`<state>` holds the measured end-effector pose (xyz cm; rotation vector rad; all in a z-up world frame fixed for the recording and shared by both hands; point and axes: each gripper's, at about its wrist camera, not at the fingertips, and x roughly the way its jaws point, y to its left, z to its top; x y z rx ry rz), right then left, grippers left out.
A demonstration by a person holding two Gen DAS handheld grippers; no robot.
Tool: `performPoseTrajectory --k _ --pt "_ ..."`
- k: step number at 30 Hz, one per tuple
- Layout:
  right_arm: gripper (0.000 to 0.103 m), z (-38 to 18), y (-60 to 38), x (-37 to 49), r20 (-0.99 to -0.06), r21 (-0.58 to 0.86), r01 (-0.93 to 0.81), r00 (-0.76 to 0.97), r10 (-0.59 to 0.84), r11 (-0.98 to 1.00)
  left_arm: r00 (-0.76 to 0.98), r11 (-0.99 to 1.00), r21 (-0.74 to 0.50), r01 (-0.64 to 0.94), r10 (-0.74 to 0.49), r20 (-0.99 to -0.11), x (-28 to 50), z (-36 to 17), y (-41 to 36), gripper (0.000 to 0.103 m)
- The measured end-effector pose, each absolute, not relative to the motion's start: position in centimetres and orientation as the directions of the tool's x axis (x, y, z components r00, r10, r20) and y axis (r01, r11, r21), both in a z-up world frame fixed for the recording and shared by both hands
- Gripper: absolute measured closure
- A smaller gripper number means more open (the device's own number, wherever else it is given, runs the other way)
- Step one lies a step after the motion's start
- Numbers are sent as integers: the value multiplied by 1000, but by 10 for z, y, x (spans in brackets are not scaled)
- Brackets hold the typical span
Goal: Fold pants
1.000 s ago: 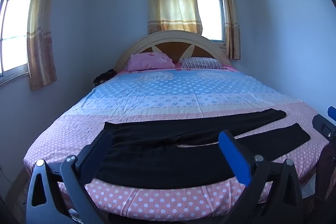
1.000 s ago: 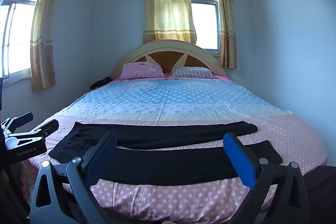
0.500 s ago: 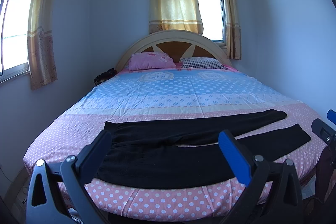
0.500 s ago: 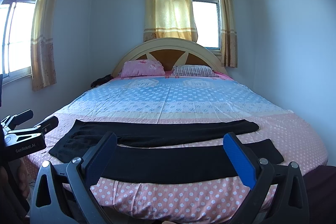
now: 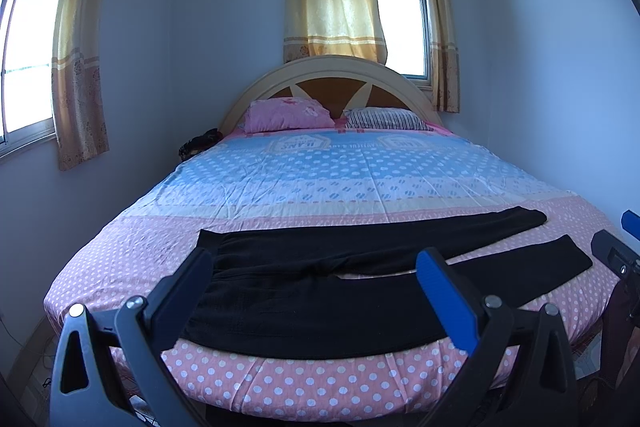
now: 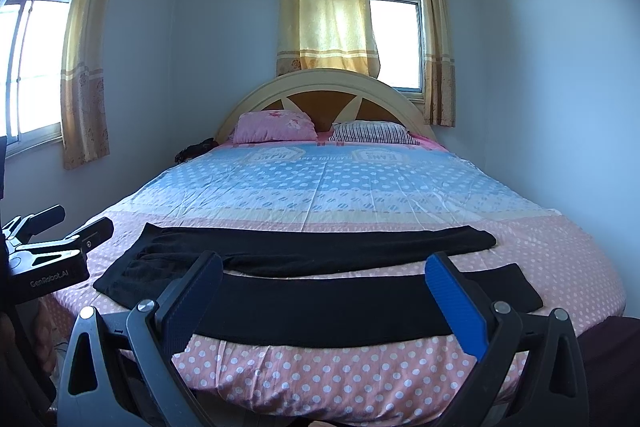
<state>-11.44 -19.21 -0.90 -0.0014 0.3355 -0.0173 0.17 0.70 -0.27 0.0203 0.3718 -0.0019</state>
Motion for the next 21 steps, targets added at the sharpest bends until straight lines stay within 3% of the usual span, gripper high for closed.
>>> performPoseTrajectory --k 16,21 --pt "1 -17 -189 -109 -348 -16 -13 938 7 1000 916 1000 -4 8 -9 -402 5 -12 5 0" --pt "1 -26 -191 -103 -367 4 -102 925 96 995 881 998 -53 25 -47 -471 15 -20 7 0"
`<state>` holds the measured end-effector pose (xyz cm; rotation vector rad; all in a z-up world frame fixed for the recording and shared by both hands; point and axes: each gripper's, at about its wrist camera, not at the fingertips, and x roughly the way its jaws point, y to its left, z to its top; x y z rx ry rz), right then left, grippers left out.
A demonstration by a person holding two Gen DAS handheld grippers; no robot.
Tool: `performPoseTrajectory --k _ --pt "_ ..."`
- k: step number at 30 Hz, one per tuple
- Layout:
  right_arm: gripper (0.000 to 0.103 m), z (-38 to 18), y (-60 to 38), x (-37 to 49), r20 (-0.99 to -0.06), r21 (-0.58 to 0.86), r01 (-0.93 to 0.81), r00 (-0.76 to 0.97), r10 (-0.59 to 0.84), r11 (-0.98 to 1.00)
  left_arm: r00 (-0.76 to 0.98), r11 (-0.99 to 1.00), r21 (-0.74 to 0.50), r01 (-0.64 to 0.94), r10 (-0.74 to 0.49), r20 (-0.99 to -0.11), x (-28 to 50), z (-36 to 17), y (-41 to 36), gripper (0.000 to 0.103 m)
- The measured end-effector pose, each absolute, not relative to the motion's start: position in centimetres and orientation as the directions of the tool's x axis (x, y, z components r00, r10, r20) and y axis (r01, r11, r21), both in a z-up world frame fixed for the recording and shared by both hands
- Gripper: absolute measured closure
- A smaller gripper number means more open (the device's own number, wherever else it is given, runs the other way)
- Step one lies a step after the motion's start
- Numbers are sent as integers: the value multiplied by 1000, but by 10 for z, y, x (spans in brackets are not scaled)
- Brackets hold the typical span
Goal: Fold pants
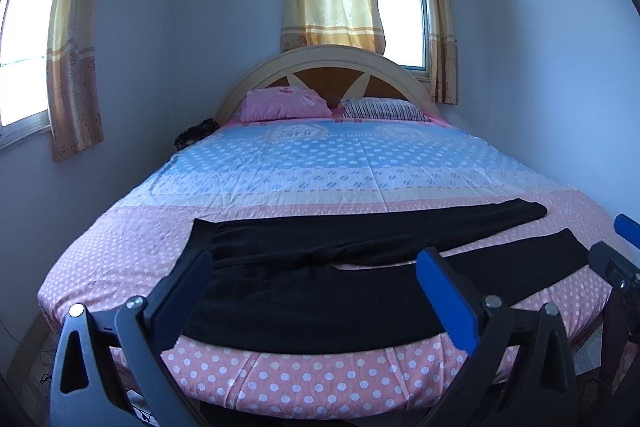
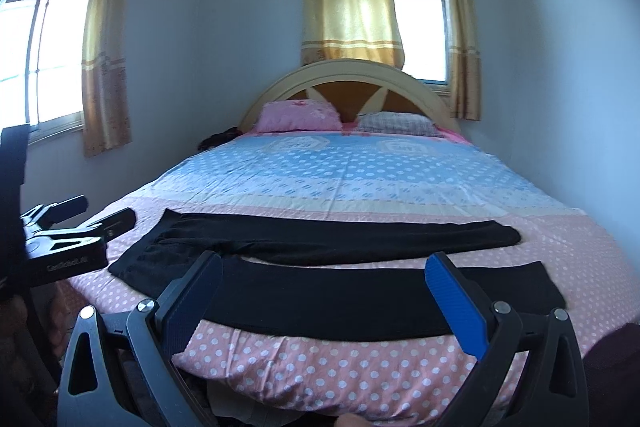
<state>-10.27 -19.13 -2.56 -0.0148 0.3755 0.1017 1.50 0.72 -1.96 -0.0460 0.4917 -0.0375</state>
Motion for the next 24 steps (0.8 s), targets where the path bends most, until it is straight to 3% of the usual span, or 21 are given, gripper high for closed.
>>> performPoseTrajectory --k 4,8,11,17,19,24 --pt "1 -39 -197 -85 -404 -11 -139 907 122 990 867 998 -53 30 -52 -495 36 -31 18 0" --pt "1 -55 -217 -54 -449 -26 -96 890 74 995 867 997 -38 -68 41 -497 80 -44 56 0" --pt "1 -65 -240 -28 -479 1 -62 876 55 998 825 991 -25 -135 98 -556 131 -59 97 0" --pt "1 -84 -291 26 -549 35 -1 836 20 999 728 966 130 -222 253 -637 216 -95 167 0" --pt "2 -89 -309 44 -576 44 19 818 10 999 715 968 135 -213 248 -653 242 -107 180 0" --pt "16 -97 -341 77 -619 17 61 784 -37 998 698 981 149 -126 194 -689 281 -117 190 2"
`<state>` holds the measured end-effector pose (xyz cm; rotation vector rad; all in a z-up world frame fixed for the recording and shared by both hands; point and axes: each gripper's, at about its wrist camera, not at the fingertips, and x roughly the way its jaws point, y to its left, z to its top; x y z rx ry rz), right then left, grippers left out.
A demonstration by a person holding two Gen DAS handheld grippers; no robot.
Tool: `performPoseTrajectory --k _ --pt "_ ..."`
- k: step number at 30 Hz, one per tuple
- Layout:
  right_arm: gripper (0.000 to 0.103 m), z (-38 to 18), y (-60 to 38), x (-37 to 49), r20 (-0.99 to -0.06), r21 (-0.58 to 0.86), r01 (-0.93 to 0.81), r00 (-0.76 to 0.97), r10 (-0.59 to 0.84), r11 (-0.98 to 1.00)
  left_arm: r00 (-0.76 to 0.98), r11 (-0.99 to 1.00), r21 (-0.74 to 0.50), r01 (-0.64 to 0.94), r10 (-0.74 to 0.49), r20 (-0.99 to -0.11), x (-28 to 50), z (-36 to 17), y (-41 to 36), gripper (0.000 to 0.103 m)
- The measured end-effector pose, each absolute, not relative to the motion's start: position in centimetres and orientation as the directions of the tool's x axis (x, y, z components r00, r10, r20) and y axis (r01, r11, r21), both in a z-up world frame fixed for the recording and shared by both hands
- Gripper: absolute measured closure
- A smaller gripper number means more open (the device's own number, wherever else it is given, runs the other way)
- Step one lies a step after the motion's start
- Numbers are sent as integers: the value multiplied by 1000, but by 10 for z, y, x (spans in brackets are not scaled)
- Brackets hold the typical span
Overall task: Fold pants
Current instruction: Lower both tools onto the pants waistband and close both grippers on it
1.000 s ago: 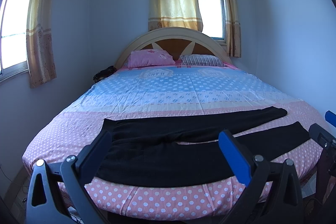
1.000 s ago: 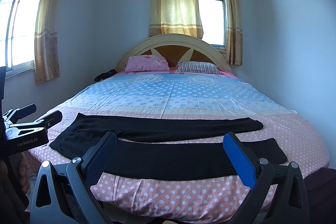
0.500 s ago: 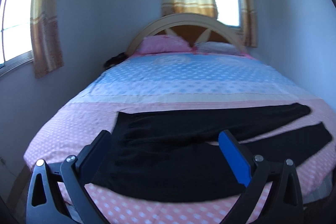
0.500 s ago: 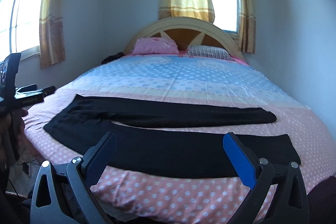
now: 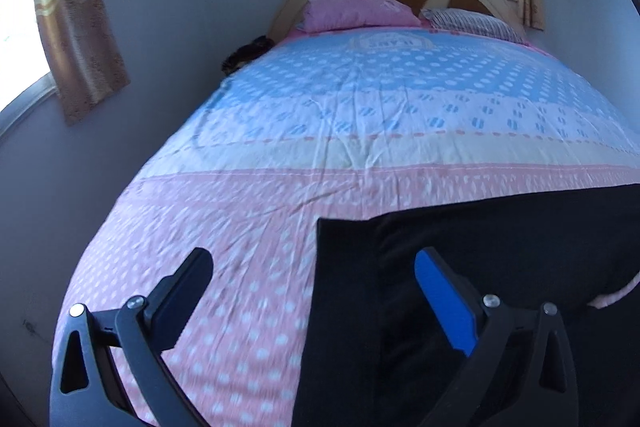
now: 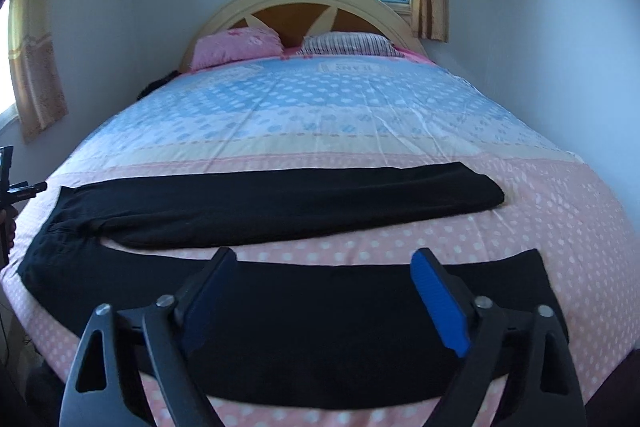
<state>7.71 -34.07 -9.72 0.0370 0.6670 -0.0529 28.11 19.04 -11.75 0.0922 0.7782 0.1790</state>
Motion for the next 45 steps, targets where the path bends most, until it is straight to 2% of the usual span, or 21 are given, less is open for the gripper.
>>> performPoseTrajectory --k 4,6,8,11,14,18,22,28,32,34,35,38,41,42,44,45 --pt "19 -104 -364 100 -644 10 91 763 -63 996 674 988 123 -92 153 -723 315 -138 204 8" --pt "19 -105 -377 111 -653 15 114 753 -76 993 638 990 107 -88 139 -758 331 -152 210 24" --pt "19 -105 -389 120 -660 10 134 745 -94 991 618 993 81 -89 118 -777 340 -161 216 33" --pt "19 -104 -405 131 -666 -3 161 736 -122 987 612 996 38 -80 79 -787 344 -167 221 38" --pt "20 -104 -425 143 -682 32 190 722 -118 981 597 999 1 -54 33 -801 346 -173 222 57" --pt "20 -106 -457 164 -696 68 242 706 -128 968 603 999 -23 -29 -1 -798 348 -177 219 67" --pt "20 -108 -487 184 -718 70 293 678 -155 954 609 1000 -1 -7 4 -793 352 -175 215 71" --pt "20 -119 -536 227 -757 92 348 634 -162 933 600 1000 5 -14 13 -800 355 -174 216 71" --pt "20 -132 -555 265 -789 88 343 597 -144 935 598 999 22 -46 45 -800 360 -174 218 59" --pt "20 -138 -561 279 -797 82 340 587 -144 937 597 998 29 -48 52 -801 364 -174 219 56" --pt "20 -142 -565 288 -803 78 341 579 -144 937 597 998 37 -54 62 -800 364 -174 219 51" --pt "20 -155 -575 308 -824 65 342 549 -143 937 597 997 55 -45 71 -799 366 -174 217 50" --pt "20 -167 -579 321 -847 93 330 523 -100 940 599 998 54 -26 59 -799 366 -175 214 54" --pt "20 -170 -579 323 -852 97 326 516 -91 941 599 999 43 -12 41 -800 366 -175 213 63" --pt "20 -178 -577 328 -863 91 311 498 -80 946 600 999 41 3 31 -799 366 -175 211 67" --pt "22 -179 -575 328 -862 81 307 499 -88 948 600 999 49 9 34 -799 366 -175 209 74"
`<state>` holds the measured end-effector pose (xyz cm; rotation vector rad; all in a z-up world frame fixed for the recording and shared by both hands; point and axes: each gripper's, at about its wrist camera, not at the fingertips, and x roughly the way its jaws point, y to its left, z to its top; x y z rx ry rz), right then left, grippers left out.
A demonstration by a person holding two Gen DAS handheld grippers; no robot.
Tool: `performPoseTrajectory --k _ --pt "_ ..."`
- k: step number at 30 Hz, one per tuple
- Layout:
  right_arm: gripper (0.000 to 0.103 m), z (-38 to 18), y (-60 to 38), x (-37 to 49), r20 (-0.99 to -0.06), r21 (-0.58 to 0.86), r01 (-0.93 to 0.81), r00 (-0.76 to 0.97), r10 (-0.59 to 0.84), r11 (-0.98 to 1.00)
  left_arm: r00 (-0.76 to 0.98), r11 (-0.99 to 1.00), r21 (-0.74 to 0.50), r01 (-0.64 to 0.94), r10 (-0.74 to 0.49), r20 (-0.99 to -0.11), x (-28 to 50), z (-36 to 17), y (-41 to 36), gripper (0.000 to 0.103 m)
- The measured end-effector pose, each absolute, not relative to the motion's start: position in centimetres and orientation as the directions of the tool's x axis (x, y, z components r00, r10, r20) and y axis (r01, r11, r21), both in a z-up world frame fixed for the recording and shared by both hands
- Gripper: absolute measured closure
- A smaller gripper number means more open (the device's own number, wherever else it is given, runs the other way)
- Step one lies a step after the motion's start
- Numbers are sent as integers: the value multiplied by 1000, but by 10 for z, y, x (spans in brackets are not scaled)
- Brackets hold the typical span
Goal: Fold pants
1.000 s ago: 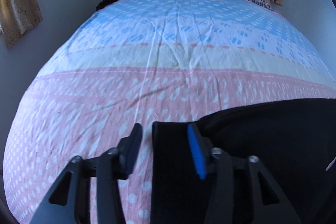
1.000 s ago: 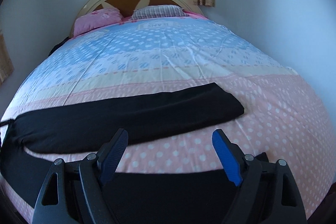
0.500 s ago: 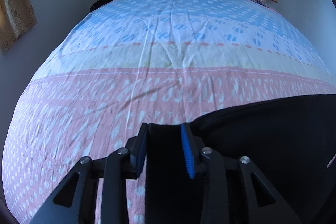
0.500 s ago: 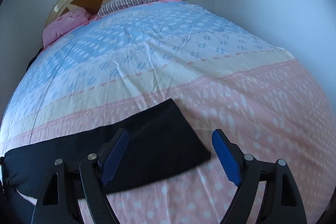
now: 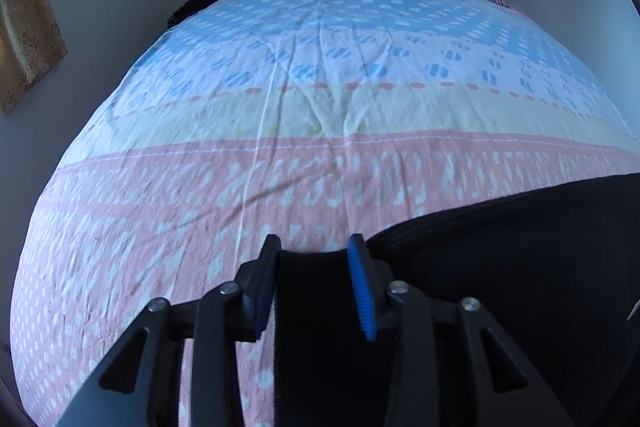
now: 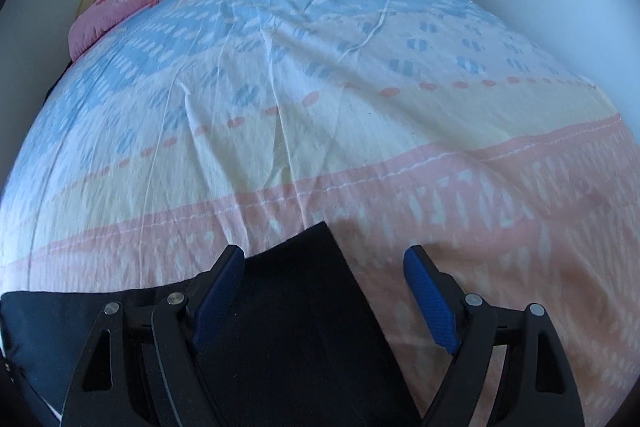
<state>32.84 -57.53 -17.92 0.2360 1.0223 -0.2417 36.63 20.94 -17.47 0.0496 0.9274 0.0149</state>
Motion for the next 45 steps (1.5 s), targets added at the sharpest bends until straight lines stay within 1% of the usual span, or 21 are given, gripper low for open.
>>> performPoseTrajectory --k 1,2,3,4,5,8,10,13,15,17,22,27,32,38,40,43,45 --pt "38 -180 -573 329 -859 81 299 504 -85 951 602 998 60 26 32 -798 366 -174 206 79" --pt "68 -180 -571 329 -858 85 284 508 -75 955 605 996 70 52 24 -796 366 -173 203 87" --pt "80 -179 -568 330 -854 79 268 515 -74 960 604 995 85 59 33 -796 367 -172 200 88" --pt "85 -178 -565 331 -852 82 261 518 -68 962 606 994 91 59 37 -795 367 -171 198 89" --pt "92 -176 -561 329 -850 71 250 521 -73 966 606 994 89 59 35 -794 367 -170 198 90" --pt "93 -166 -553 321 -831 53 222 550 -80 974 631 997 63 49 18 -776 362 -161 202 90" --pt "93 -154 -550 308 -805 57 220 587 -86 974 664 999 -5 43 -32 -747 354 -150 212 90" --pt "93 -137 -551 290 -767 72 226 635 -91 971 690 997 -74 28 -72 -721 344 -138 223 90" --pt "93 -126 -552 276 -742 79 236 663 -101 968 715 989 -137 58 -137 -686 333 -131 230 90" --pt "94 -115 -551 259 -718 95 235 689 -97 967 727 984 -166 66 -161 -668 325 -125 235 90" --pt "97 -93 -547 218 -665 122 222 742 -86 967 763 977 -192 98 -197 -616 298 -111 236 90" --pt "98 -80 -550 172 -624 154 222 777 -80 963 786 970 -211 125 -226 -575 264 -99 238 90" --pt "98 -81 -555 130 -616 177 232 784 -76 957 801 963 -230 137 -245 -547 228 -94 245 90" --pt "98 -96 -564 80 -621 214 246 781 -63 945 800 953 -265 144 -270 -536 188 -113 252 90" --pt "98 -107 -566 67 -640 207 252 766 -64 945 792 950 -277 141 -277 -544 178 -124 253 90" --pt "98 -123 -568 56 -672 199 255 738 -58 946 768 956 -259 140 -270 -580 165 -146 250 90" --pt "98 -133 -565 51 -699 165 253 712 -68 953 760 956 -257 142 -272 -590 161 -154 249 90"
